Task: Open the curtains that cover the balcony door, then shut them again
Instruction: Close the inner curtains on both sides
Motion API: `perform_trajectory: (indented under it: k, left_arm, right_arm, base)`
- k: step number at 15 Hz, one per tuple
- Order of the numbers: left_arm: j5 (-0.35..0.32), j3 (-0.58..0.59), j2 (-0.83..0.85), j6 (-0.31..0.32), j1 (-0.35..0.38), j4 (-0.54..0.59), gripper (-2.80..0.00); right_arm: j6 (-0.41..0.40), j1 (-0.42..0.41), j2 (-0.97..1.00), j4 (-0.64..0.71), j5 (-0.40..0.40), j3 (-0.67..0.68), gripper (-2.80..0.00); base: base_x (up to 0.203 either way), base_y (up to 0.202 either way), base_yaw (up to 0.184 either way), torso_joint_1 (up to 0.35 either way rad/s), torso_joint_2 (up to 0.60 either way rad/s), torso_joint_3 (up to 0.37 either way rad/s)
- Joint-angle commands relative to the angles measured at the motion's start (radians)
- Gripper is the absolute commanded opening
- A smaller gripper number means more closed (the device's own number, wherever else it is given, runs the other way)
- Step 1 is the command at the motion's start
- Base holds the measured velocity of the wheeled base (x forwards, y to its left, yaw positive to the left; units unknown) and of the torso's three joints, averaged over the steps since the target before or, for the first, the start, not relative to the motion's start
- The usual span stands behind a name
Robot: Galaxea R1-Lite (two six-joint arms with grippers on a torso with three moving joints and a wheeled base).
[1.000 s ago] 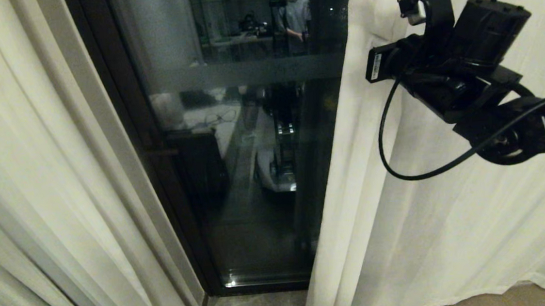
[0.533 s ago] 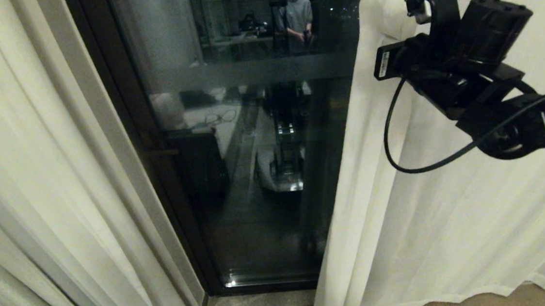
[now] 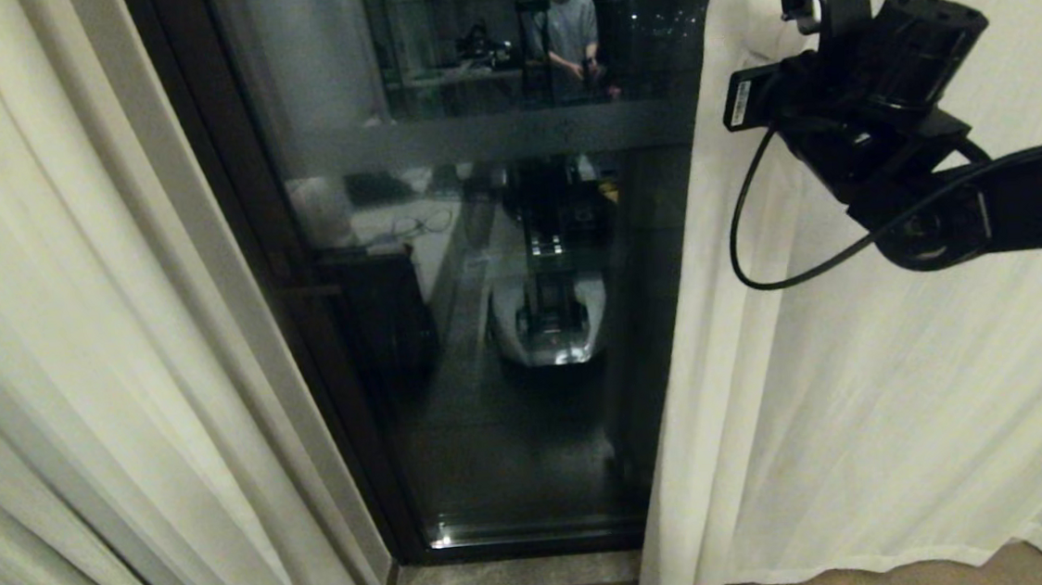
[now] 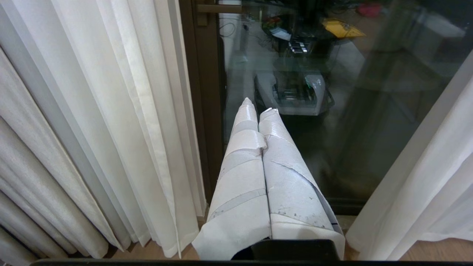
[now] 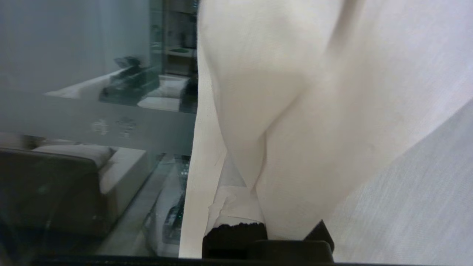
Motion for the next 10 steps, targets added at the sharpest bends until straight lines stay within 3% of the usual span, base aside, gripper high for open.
perform_trajectory:
  k: [1, 7, 8, 10]
  left_arm:
    - [0.001, 0.001, 0.0, 0.0, 0.0, 0.0, -2.8]
    - [0.001, 0.0, 0.0, 0.0, 0.0, 0.0, -2.8]
    - [0.001, -0.001, 0.0, 0.0, 0.0, 0.0, -2.8]
    - [0.001, 0.001, 0.0, 0.0, 0.0, 0.0, -2.8]
  right_arm:
    - [-0.002, -0.015, 0.033, -0.005, -0.002, -0.019, -2.8]
    - [-0.003, -0.033, 0.034, -0.006, -0.002, -0.016, -2.8]
    - [-0.003, -0.036, 0.033, -0.006, -0.002, -0.013, 0.0]
    - [-0.003, -0.042, 0.024, -0.006, 0.0, -0.01, 0.0]
  base:
    - [0.0, 0.0, 0.0, 0.0, 0.0, 0.0]
    - [0.0, 0.0, 0.0, 0.0, 0.0, 0.0]
    - [0.0, 0.0, 0.0, 0.0, 0.0, 0.0]
    - [0.0, 0.0, 0.0, 0.0, 0.0, 0.0]
